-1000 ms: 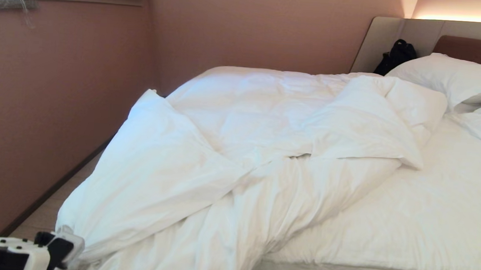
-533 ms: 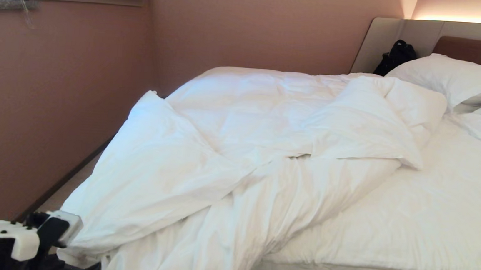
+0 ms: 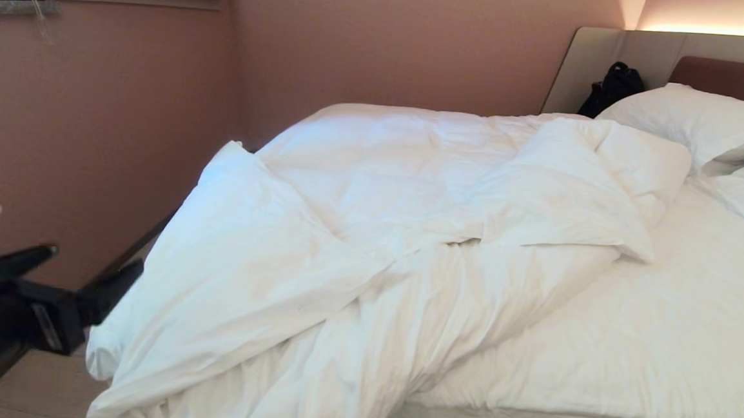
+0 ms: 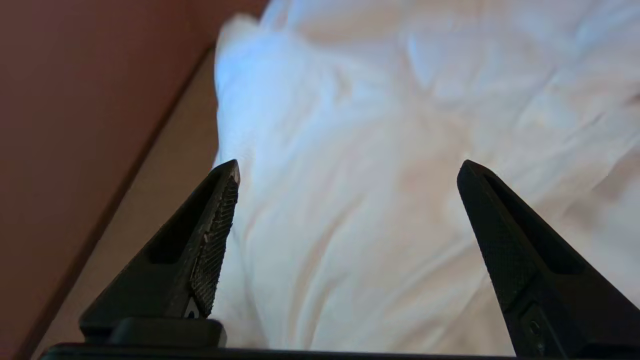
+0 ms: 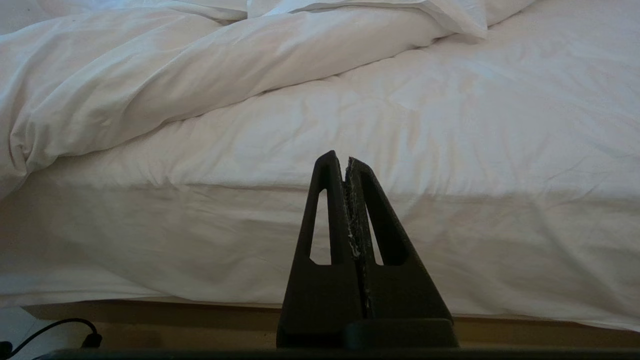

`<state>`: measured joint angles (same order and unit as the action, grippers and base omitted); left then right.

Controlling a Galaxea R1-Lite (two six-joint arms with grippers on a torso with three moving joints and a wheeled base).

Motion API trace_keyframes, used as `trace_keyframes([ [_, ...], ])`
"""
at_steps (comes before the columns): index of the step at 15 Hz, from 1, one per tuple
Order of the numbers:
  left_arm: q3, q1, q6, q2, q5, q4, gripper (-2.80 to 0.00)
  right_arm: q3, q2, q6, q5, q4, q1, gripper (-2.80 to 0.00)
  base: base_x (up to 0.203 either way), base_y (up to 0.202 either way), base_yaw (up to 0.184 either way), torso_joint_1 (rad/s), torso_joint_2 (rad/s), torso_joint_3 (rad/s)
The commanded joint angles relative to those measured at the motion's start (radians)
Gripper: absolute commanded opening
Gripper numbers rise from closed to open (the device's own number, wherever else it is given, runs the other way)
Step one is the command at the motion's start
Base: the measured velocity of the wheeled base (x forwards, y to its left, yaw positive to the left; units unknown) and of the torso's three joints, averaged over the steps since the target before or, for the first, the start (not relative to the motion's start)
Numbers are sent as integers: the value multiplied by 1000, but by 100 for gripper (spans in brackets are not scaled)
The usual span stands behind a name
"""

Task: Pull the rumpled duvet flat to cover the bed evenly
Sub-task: Flatten the corners of the folded blanket

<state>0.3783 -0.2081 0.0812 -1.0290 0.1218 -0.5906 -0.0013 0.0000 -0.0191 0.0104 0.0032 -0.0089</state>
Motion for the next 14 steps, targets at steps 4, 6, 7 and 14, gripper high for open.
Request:
trace_keyframes([
  [4,280,-1,-41,-9,-175,120,-280,0,2,-1,0,0,1,-280,0,0,0,0,0,0],
  [6,379,-1,-99,-70,-264,171,-280,1,2,-1,0,0,1,-280,0,0,0,0,0,0],
  [7,433,-1,-118,-110,-310,208,-280,0,2,-1,0,-1,0,-280,0,0,0,0,0,0],
  [14,700,0,-134,-515,-382,385,-280,1,1,-1,0,0,1,-280,0,0,0,0,0,0],
])
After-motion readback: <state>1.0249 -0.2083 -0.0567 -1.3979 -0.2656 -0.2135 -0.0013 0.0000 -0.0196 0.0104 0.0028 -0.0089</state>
